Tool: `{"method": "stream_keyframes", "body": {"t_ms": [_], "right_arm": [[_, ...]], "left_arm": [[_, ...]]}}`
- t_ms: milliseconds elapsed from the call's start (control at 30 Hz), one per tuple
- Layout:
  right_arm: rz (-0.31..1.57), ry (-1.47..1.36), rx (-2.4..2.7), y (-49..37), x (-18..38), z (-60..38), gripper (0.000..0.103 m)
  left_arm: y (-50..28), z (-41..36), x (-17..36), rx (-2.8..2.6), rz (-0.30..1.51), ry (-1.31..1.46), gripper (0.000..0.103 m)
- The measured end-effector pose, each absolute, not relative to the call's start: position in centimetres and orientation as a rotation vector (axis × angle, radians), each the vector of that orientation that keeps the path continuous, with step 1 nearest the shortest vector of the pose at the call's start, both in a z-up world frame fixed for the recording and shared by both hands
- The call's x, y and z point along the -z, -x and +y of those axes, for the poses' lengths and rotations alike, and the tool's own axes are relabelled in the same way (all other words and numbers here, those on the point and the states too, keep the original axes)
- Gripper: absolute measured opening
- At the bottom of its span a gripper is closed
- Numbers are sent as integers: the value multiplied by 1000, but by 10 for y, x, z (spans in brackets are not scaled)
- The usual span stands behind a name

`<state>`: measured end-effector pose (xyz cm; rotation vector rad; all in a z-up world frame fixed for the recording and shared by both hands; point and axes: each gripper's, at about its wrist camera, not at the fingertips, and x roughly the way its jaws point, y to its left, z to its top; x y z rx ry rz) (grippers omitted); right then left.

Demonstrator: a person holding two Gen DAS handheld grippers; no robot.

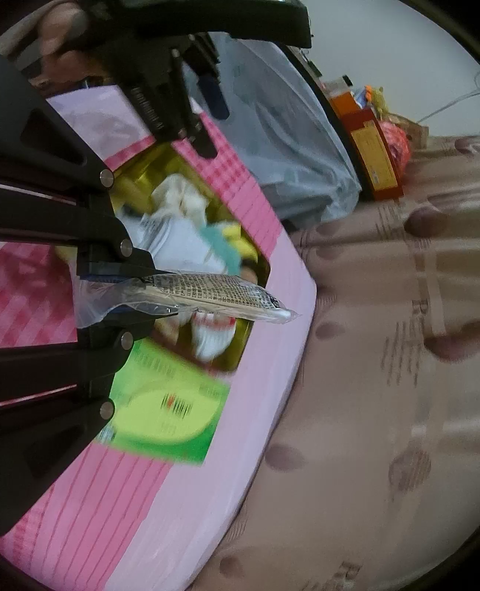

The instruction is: Organize soft objects

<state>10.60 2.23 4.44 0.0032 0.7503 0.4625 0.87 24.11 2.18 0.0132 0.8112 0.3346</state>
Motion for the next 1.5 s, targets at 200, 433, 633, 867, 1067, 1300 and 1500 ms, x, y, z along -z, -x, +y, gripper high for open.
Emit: {"method": "stream_keyframes", "body": {"t_ms": [200, 433, 633, 867, 1067, 1300, 1500], "right_arm": [[787, -50, -510, -125, -32, 50, 8], [804, -12, -496, -132, -16, 64, 24], [777, -1, -422, -121, -22, 55, 62], [781, 11, -321, -98, -24, 33, 86], [783, 45, -273, -84, -22, 32, 91], [777, 63, -272, -70, -21, 37, 96], [768, 76, -283, -63, -24, 42, 96]], "left_arm": [[-10, 246, -22, -356, 809, -5, 54], [-11, 246, -21, -349, 814, -7, 54], [-12, 245, -19, -341, 814, -4, 54], [-12, 238, -18, -318, 821, -14, 54], [-11, 234, -19, -291, 824, -14, 54], [-10, 232, -19, -282, 825, -12, 54], [-10, 231, -19, -279, 825, -13, 54]]}}
